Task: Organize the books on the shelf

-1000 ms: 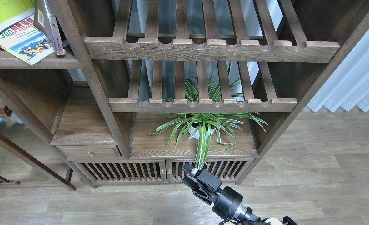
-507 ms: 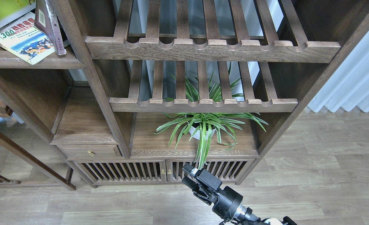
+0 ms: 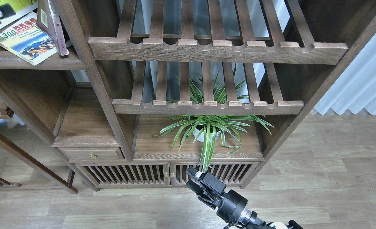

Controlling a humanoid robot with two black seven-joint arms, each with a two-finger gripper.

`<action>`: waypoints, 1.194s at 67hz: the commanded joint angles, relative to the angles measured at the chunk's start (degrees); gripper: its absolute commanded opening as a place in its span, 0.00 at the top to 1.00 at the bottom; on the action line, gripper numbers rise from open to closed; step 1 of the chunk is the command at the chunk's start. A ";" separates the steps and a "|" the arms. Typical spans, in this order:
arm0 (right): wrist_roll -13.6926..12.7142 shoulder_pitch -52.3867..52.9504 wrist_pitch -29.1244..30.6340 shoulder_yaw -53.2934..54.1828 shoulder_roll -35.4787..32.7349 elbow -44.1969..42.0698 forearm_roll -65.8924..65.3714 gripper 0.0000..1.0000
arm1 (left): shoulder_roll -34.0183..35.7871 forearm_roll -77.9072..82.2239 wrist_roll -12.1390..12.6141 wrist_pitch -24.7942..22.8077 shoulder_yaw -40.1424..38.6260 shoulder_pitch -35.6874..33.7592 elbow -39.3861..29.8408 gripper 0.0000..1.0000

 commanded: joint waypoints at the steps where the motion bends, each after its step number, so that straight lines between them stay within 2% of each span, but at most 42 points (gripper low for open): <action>1: -0.01 -0.06 0.00 0.29 0.00 0.00 0.14 0.00 | 1.52 -0.74 -2.54 0.01 0.04 3.17 -0.21 0.01; 7: -0.01 -0.06 0.00 0.29 0.00 -0.09 0.14 0.00 | 1.61 -3.62 -4.29 0.01 0.22 6.85 -0.73 0.01; 19: -0.01 0.02 0.00 0.38 0.00 -0.18 0.14 0.00 | 1.52 -8.65 -4.65 0.01 0.31 13.98 -5.21 0.01; 28: -0.01 0.02 0.00 0.47 0.00 -0.71 0.23 0.00 | 0.12 -9.70 -5.18 0.01 0.48 19.52 -5.66 0.01; 33: -0.01 0.02 0.00 0.55 0.00 -1.41 0.23 0.00 | -3.21 -9.70 -5.97 0.01 0.48 23.47 -5.57 0.01; 55: -0.01 0.37 0.00 0.73 0.00 -1.94 -0.04 0.00 | -18.78 -9.44 -5.79 0.01 0.13 34.90 -3.73 0.01; 56: -0.01 0.55 0.00 0.73 0.00 -2.02 -0.04 0.00 | -21.74 -9.44 -5.88 0.01 0.22 36.65 -2.59 0.01; 63: -0.01 0.81 0.00 0.91 0.00 -2.02 -0.04 0.00 | -27.91 -9.44 -5.88 0.01 0.31 40.79 -0.12 0.01; 80: -0.01 0.90 0.00 1.34 0.00 -1.85 -0.04 0.00 | -33.02 -9.00 -5.27 0.01 1.01 44.22 0.50 0.01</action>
